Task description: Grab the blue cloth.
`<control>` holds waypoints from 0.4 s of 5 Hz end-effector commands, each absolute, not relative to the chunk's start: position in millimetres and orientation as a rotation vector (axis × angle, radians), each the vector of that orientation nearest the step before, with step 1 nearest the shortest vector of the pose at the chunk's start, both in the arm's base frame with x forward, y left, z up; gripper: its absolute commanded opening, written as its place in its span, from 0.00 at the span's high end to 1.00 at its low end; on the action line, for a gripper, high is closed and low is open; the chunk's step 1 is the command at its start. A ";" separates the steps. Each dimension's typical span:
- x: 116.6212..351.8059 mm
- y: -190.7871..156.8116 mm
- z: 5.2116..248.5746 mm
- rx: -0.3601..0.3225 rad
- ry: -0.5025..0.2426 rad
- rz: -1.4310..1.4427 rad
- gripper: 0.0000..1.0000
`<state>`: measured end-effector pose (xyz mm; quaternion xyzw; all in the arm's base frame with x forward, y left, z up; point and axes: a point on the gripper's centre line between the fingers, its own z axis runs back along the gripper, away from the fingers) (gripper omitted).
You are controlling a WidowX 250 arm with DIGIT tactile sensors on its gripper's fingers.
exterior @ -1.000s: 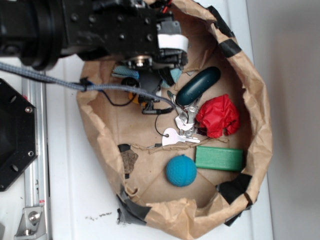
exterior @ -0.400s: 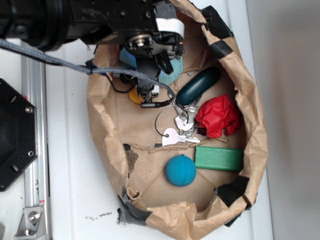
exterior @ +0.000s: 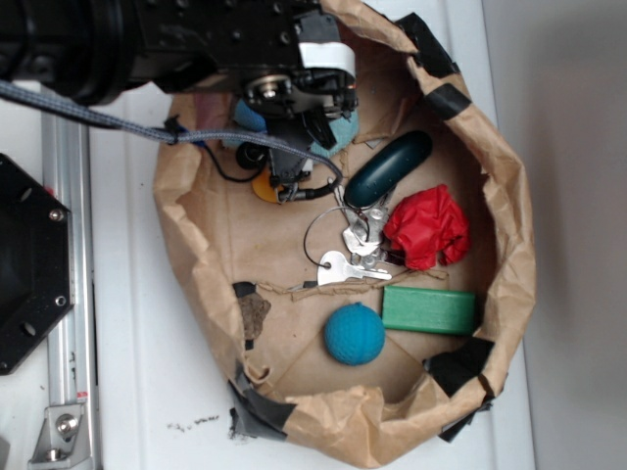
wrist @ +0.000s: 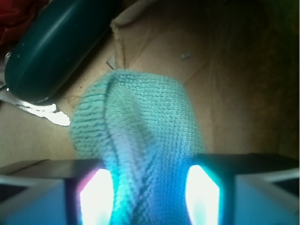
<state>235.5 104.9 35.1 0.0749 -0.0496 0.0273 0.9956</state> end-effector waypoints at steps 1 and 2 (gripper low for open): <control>237.5 97.1 47.3 0.143 -0.132 0.034 1.00; 237.1 92.2 51.2 0.140 -0.147 0.028 1.00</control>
